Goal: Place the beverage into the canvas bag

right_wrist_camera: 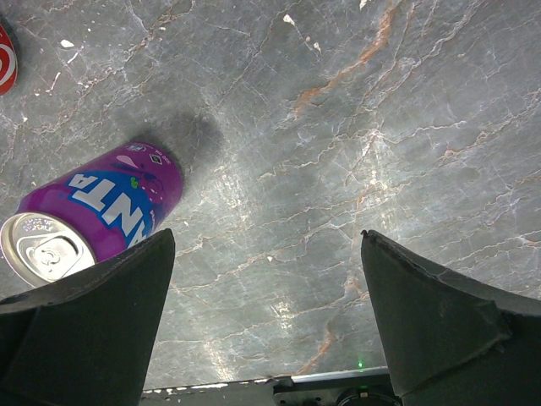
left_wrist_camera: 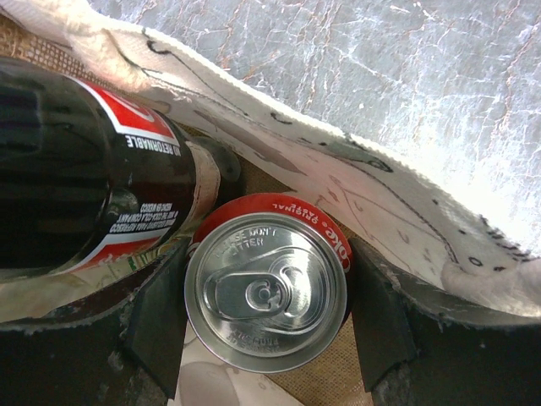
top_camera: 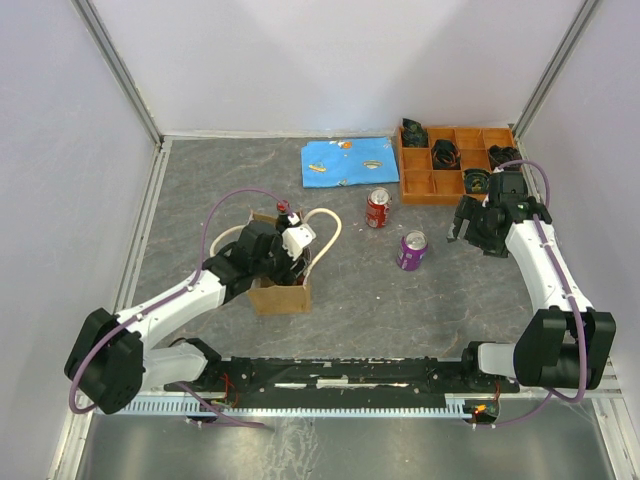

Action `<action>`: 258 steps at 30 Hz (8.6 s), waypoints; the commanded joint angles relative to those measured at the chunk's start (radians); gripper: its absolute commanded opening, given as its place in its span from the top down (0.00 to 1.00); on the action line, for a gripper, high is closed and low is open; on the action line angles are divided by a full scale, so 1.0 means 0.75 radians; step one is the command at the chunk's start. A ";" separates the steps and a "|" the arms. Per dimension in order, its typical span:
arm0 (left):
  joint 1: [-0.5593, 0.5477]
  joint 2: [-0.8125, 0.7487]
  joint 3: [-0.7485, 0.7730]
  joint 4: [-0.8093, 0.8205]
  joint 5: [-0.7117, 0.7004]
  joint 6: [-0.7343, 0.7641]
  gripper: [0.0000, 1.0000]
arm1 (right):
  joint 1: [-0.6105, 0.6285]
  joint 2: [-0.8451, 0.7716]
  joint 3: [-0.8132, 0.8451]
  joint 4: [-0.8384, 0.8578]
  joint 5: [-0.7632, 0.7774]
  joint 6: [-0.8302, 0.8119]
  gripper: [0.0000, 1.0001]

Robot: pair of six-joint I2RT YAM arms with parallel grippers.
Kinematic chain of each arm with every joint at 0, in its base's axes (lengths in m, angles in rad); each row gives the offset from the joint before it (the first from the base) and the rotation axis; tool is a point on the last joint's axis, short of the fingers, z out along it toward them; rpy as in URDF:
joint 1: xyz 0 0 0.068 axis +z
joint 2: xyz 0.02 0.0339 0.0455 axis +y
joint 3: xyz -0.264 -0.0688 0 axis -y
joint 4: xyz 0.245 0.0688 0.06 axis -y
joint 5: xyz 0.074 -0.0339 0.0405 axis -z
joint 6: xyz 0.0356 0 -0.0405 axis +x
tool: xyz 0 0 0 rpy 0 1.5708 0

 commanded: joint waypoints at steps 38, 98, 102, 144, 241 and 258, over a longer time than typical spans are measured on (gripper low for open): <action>0.045 -0.416 0.242 0.072 0.189 0.006 0.06 | 0.002 0.380 0.650 -0.088 -0.229 -0.091 0.09; 0.904 0.054 1.028 -0.491 0.192 -0.595 0.00 | 0.626 1.077 1.512 -0.458 0.012 -0.129 1.00; 0.908 0.035 0.967 -0.528 0.212 -0.474 0.00 | 0.637 0.979 1.638 -0.491 -0.052 -0.110 1.00; 1.140 0.127 0.715 -0.391 0.485 -0.698 0.00 | 1.485 0.860 1.793 -0.375 -0.008 -0.162 1.00; 1.138 0.166 0.649 -0.423 0.656 -0.674 0.00 | 1.558 0.947 1.010 0.389 0.031 -0.369 0.27; 1.130 0.186 0.661 -0.438 0.692 -0.657 0.00 | 1.565 0.901 1.081 0.362 0.126 -0.399 0.18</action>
